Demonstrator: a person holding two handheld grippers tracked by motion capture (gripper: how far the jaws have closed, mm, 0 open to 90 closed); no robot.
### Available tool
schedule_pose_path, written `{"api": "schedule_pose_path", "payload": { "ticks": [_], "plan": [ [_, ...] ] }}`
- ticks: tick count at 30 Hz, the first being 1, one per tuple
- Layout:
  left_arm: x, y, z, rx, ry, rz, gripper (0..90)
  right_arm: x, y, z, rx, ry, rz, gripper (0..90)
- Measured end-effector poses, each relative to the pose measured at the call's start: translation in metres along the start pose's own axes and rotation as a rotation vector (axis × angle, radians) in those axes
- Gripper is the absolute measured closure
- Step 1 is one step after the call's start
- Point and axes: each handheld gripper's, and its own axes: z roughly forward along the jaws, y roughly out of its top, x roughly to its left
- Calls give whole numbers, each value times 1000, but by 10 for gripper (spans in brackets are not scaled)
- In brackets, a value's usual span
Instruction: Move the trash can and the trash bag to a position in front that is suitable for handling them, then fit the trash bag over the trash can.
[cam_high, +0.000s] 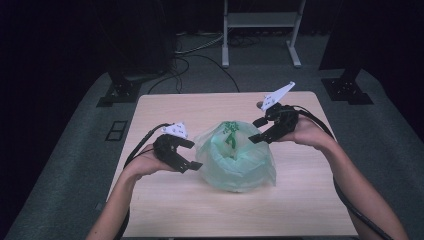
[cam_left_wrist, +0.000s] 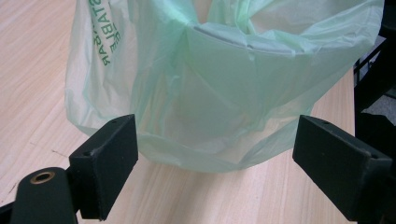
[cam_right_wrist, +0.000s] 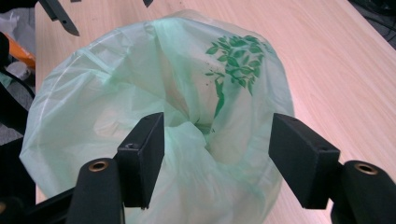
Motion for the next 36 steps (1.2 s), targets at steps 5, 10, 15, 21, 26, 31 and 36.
{"api": "schedule_pose_path", "payload": {
  "ticks": [5, 10, 15, 21, 26, 31, 36],
  "plan": [
    [0, 0, -1, -5, 6, -6, 94, -4, -9, -13, -18, -25, 21, 341],
    [-2, 2, -1, -2, 7, -1, 94, -7, -21, -22, -29, -40, 42, 340],
    [-3, 4, 0, 2, 4, 0, 94, -7, -33, -27, -45, -47, 68, 340],
    [0, 7, -2, -6, 5, 2, 94, -13, -44, -35, -51, -61, 99, 340],
    [1, 4, -1, -1, 8, -4, 94, -17, -51, -35, -59, -70, 117, 341],
    [-2, 3, -2, -1, 9, -1, 94, -18, -59, -34, -56, -72, 132, 340],
    [-2, 3, -3, 2, 13, 2, 94, -19, -68, -34, -64, -71, 142, 341]
  ]
}}
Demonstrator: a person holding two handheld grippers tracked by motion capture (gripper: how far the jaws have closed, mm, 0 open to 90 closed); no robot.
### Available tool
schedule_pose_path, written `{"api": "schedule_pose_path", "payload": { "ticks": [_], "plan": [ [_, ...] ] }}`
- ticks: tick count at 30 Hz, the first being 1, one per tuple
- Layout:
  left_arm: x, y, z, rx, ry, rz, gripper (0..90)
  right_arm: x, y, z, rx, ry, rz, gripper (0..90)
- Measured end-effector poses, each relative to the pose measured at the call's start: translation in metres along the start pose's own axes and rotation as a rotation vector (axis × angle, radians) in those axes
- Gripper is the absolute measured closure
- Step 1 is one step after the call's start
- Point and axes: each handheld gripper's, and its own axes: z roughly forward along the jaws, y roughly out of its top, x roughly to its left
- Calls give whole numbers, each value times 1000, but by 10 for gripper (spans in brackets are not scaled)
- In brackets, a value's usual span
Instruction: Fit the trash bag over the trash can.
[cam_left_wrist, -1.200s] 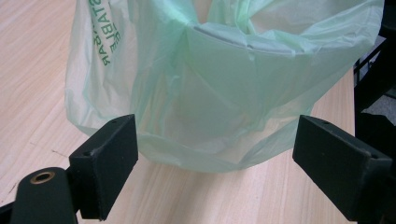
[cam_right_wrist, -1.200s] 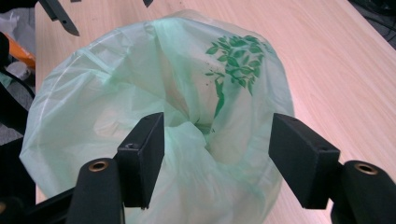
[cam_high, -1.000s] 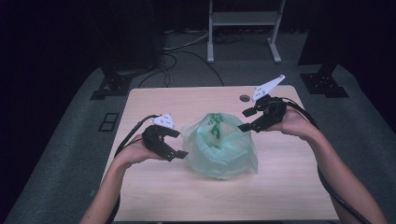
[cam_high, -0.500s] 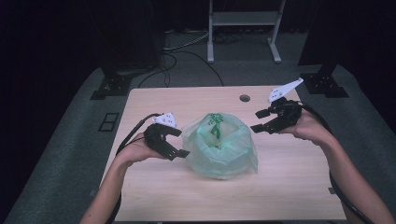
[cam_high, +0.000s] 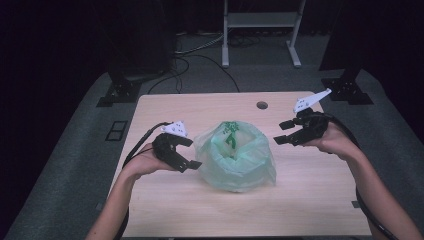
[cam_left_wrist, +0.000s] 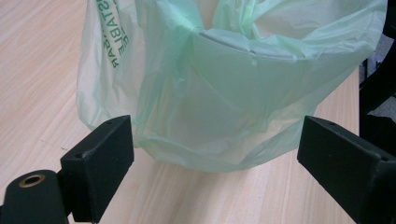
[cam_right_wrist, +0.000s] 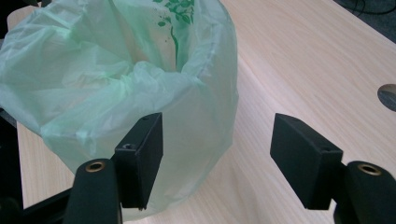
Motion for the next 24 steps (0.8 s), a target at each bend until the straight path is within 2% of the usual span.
{"api": "schedule_pose_path", "payload": {
  "ticks": [8, 24],
  "plan": [
    [1, -4, 1, 2, 4, -12, 94, -6, -14, 0, 2, 3, 27, 340],
    [-1, -19, 11, 13, -4, -25, 94, -8, -51, 3, -16, 9, 71, 340]
  ]
}}
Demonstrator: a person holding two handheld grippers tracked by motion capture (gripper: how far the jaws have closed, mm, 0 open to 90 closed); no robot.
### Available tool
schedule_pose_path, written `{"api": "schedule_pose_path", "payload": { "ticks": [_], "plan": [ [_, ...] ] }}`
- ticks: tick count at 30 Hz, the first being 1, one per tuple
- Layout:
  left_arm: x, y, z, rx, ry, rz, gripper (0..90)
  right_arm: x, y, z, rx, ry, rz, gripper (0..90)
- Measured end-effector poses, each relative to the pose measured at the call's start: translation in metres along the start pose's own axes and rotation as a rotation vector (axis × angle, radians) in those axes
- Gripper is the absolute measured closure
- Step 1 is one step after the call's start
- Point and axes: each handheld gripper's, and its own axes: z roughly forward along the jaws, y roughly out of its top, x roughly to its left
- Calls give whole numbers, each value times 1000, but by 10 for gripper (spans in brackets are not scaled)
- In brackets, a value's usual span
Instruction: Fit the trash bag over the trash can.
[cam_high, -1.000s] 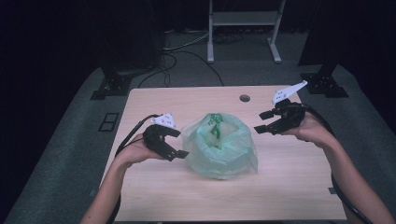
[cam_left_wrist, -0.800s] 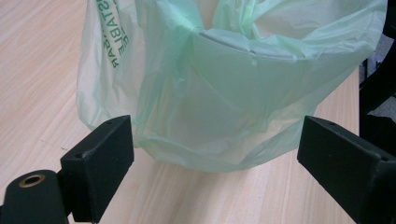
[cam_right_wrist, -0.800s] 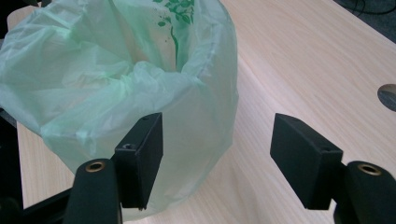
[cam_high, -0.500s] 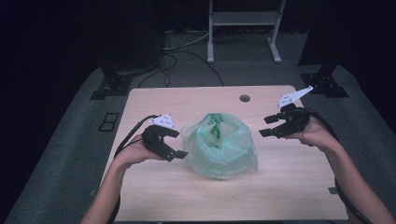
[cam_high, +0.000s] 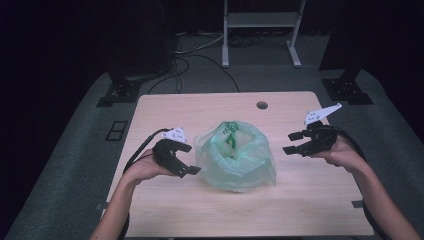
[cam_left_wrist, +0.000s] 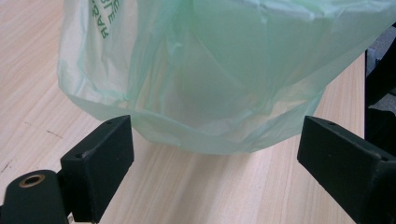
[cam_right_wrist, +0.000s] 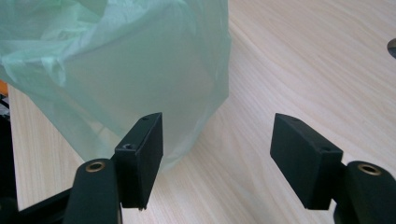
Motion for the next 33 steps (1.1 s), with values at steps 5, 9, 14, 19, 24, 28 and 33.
{"api": "schedule_pose_path", "payload": {
  "ticks": [5, 9, 14, 19, 24, 28, 33],
  "plan": [
    [-3, -6, -2, -11, 8, 2, 94, 1, -12, 2, -10, -7, 8, 340],
    [-5, -10, -4, -26, 12, 2, 94, 1, -19, 3, -20, -6, 18, 341],
    [-5, -17, -4, -29, 15, -2, 94, 4, -26, 3, -34, -13, 14, 341],
    [-6, -22, -4, -39, 15, -7, 94, 7, -35, 4, -49, -18, 15, 340],
    [-8, -27, -5, -32, 17, -8, 94, 9, -41, 2, -58, -17, 16, 341],
    [-9, -30, -5, -29, 14, -14, 94, 11, -47, 1, -57, -17, 19, 340],
    [-10, -32, -5, -27, 13, -14, 94, 13, -56, 1, -53, -21, 24, 340]
  ]
}}
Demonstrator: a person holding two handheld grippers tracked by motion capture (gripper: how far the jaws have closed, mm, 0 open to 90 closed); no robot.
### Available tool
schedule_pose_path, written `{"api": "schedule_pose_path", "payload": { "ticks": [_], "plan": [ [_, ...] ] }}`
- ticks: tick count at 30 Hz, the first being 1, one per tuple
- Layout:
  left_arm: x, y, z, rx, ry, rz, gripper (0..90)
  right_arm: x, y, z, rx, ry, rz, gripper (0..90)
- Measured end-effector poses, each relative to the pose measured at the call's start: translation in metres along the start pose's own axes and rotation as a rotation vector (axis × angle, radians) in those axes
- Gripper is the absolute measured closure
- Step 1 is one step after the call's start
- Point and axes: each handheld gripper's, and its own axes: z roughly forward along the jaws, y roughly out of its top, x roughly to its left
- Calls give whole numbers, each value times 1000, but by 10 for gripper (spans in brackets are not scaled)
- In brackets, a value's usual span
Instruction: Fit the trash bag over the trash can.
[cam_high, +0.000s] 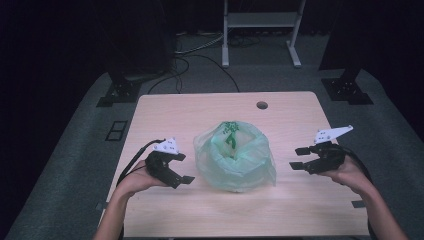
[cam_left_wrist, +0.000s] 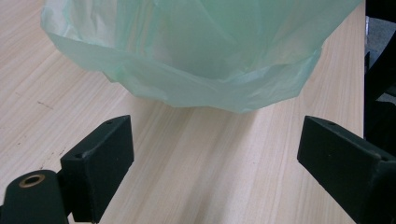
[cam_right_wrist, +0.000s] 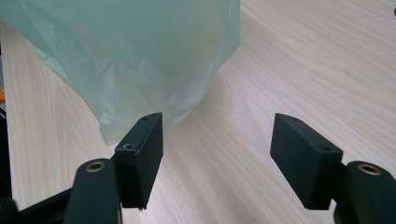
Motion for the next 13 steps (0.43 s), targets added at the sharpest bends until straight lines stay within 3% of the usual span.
{"api": "schedule_pose_path", "payload": {
  "ticks": [13],
  "plan": [
    [-1, -8, 3, -17, -6, -15, 94, 2, -25, 2, 12, 6, 28, 340]
  ]
}}
